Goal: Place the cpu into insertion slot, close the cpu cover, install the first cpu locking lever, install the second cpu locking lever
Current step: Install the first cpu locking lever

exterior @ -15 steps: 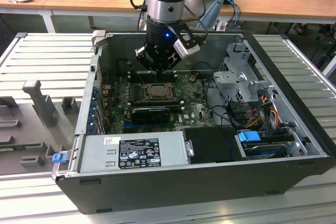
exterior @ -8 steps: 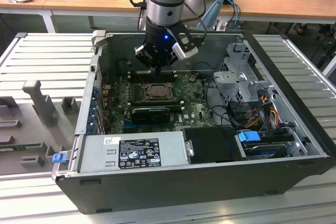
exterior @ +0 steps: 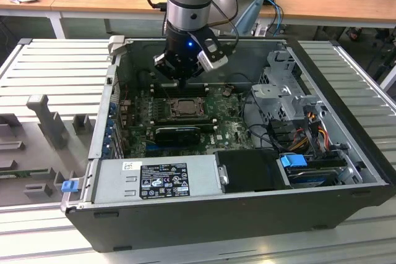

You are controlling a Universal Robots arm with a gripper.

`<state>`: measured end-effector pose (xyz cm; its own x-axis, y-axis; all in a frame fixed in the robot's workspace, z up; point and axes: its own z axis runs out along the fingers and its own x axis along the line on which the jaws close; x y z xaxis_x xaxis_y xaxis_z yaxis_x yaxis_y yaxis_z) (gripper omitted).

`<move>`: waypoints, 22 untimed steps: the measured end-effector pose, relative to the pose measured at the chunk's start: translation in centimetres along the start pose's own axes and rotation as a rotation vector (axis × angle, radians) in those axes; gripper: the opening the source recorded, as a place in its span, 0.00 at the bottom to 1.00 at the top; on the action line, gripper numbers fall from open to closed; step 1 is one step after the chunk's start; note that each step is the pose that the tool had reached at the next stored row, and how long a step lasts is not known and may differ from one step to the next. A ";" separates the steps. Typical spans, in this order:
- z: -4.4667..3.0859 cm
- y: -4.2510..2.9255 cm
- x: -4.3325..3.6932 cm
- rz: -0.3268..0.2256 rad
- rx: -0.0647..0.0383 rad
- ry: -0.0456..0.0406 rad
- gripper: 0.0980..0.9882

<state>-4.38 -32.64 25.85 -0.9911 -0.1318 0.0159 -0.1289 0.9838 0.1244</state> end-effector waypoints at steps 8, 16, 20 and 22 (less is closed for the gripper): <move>0.31 0.19 1.73 0.034 -0.001 -0.0052 0.01; 0.75 0.38 2.97 0.051 0.049 -0.0064 0.01; 0.60 0.73 4.28 0.050 0.057 -0.0132 0.01; 0.48 0.84 4.71 0.050 0.058 -0.0151 0.01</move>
<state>-9.17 -32.38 25.56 -0.9967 -0.0807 0.0057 -0.0801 0.9946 0.0666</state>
